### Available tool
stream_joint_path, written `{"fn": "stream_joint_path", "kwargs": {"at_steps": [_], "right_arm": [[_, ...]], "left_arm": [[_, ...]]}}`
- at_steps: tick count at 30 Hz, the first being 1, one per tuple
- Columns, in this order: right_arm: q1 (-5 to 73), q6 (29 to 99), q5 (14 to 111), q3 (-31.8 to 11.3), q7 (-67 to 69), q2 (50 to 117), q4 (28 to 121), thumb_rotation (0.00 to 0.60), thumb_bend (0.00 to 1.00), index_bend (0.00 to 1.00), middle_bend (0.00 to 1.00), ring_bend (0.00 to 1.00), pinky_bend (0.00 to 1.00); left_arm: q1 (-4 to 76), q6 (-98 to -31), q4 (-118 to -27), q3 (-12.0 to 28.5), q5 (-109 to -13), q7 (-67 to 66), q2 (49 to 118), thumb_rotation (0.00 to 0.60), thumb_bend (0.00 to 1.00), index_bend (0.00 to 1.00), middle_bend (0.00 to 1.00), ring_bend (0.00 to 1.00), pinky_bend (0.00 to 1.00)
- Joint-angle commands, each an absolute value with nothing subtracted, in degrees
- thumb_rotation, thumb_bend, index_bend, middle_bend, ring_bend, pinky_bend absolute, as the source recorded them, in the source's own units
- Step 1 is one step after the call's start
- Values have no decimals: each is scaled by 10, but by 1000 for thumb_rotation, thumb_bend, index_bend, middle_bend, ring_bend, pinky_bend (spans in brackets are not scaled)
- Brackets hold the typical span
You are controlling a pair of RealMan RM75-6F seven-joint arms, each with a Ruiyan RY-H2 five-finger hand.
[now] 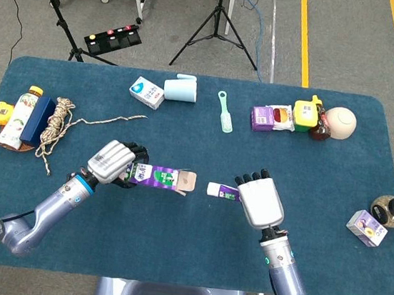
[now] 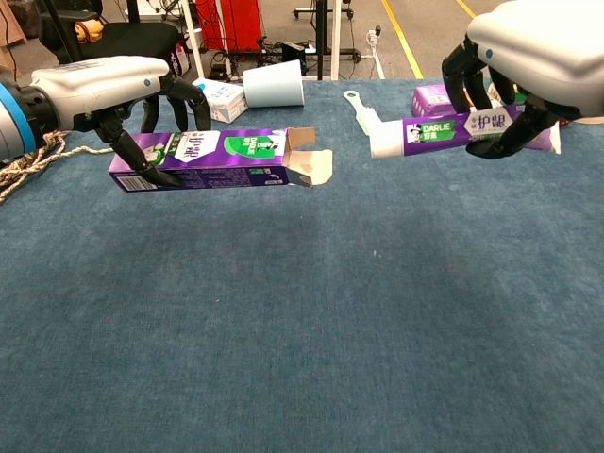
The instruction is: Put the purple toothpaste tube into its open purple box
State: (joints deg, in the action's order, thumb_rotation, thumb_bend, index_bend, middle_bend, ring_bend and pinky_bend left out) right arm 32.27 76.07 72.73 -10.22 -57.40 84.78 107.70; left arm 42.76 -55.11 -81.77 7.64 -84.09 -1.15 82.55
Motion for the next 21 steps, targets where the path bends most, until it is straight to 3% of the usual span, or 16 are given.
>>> {"fn": "stream_joint_path", "kwargs": {"at_steps": [1, 21], "right_arm": [[322, 769, 722, -104, -587, 843, 1092, 600, 528, 591, 613, 597, 435], [334, 767, 700, -96, -616, 861, 1090, 600, 528, 593, 613, 600, 435]], "left_arm": [[432, -546, -819, 79, -835, -14, 828, 600, 219, 459, 361, 346, 592], [444, -543, -868, 86, -799, -78, 839, 600, 221, 460, 361, 346, 586]]}}
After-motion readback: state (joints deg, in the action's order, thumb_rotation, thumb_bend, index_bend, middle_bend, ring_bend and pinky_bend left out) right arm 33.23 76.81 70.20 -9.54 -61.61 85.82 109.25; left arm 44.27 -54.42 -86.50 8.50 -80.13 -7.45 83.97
